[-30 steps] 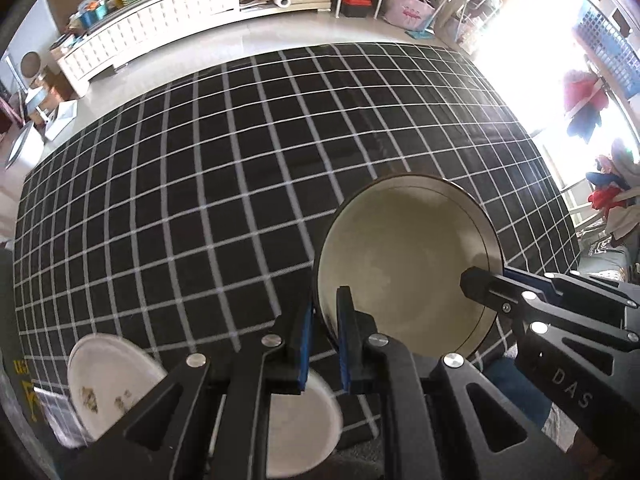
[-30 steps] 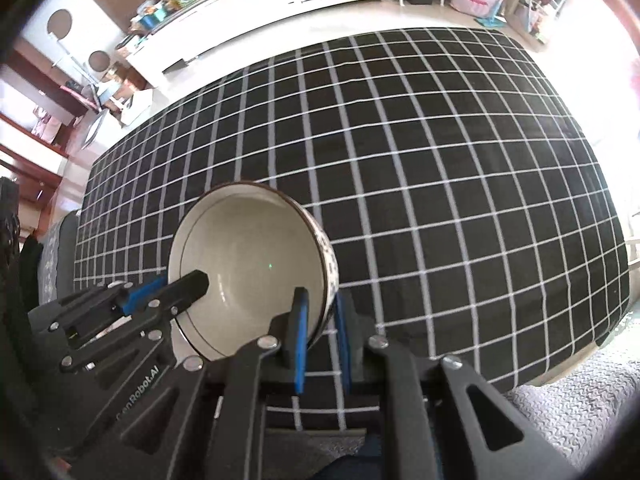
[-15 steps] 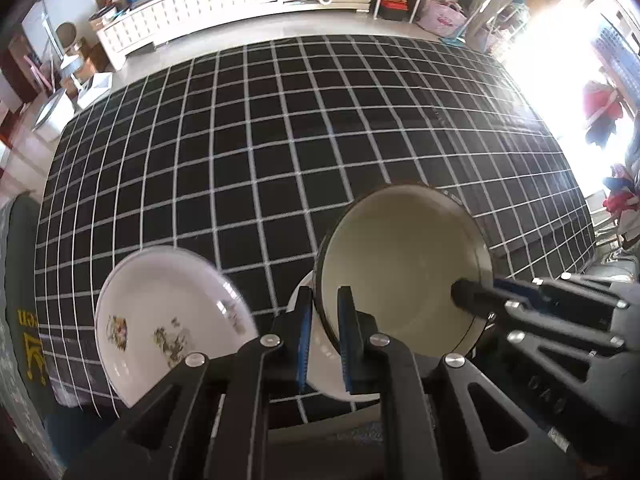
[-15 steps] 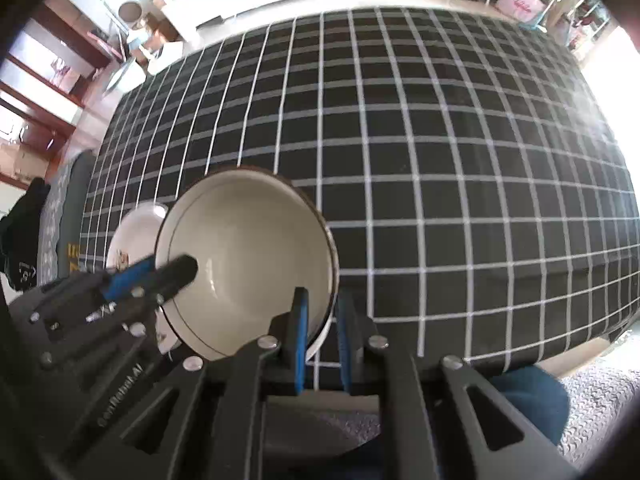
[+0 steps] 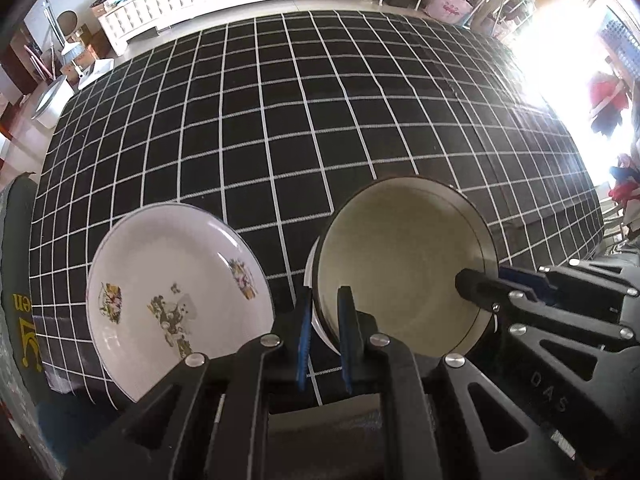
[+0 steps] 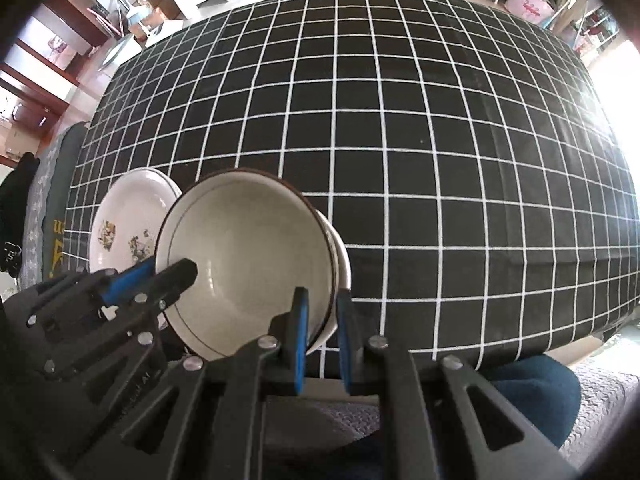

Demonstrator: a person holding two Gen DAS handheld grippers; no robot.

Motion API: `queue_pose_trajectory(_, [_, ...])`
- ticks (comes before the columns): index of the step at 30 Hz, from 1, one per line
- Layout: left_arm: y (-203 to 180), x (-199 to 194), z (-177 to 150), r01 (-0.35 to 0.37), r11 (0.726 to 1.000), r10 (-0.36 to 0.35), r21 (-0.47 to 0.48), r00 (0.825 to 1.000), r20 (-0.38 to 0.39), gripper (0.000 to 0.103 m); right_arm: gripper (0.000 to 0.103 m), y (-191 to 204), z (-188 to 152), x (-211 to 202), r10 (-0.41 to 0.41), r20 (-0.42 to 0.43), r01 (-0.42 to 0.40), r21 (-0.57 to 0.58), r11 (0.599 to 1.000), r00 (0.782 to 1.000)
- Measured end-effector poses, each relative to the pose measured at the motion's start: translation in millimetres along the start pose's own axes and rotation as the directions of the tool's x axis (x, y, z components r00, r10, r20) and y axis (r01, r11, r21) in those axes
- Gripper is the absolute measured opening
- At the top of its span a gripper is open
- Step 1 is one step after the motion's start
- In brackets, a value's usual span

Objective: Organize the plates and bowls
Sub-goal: 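Carry the patterned bowl and nest it into the bowl stack, then grip the nested bowl stack with both grippers and lift it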

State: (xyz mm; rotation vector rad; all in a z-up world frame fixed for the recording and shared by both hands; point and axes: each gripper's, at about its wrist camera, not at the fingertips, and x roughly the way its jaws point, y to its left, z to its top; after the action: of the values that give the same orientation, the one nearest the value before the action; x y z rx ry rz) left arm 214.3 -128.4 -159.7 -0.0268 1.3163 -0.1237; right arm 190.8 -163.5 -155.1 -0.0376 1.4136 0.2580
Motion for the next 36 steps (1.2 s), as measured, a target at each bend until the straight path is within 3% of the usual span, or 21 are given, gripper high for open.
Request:
queue_pose_trajectory(23, [-5.1,-1.9,-3.5,0.001,0.999,-0.001,0.046,1.0,0.004,0.011,0.018,-2.9,0.5,9.3,-0.016,-0.015,0.016,0.013,1.0,1.0])
queue_pose_trajectory(25, [-3.4,-6.3,-4.0,0.013,0.999,-0.013,0.047,1.0,0.012,0.015,0.018,-2.4,-0.2,5.0,-0.019,-0.001,0.019,0.006,1.0,1.0])
queue_pose_trajectory(27, [-2.5,-15.5,-4.9,0.034,0.998,-0.035,0.053,0.999,0.035,0.025,0.02,-2.5,-1.7,0.4,-0.01,0.007,0.01,-0.004,1.0,1.0])
queue_pose_trajectory(28, [-1.8,-20.1,-5.3,0.049,0.997,-0.052,0.059,0.997,0.051,0.029,0.023,-3.6,-2.7,-2.5,0.0,0.013,0.0,-0.008,1.0,1.0])
queue_pose_trajectory(30, [-1.7,-32.2,-6.7,0.08,0.993,-0.089,0.09,0.992,0.092,0.047,0.034,-7.1,-4.0,-9.3,0.005,0.031,-0.005,-0.001,1.0,0.999])
queue_pose_trajectory(32, [-0.6,-39.4,-7.9,0.078,0.991,-0.091,0.11,0.989,0.113,0.048,0.054,-10.7,-5.4,-17.6,0.004,0.063,-0.004,0.006,1.0,0.998])
queue_pose_trajectory(36, [9.8,-50.5,-11.3,0.107,0.989,-0.121,0.105,0.983,0.137,0.058,0.072,-21.8,-15.7,-35.0,0.04,0.156,-0.046,0.037,0.998,0.987])
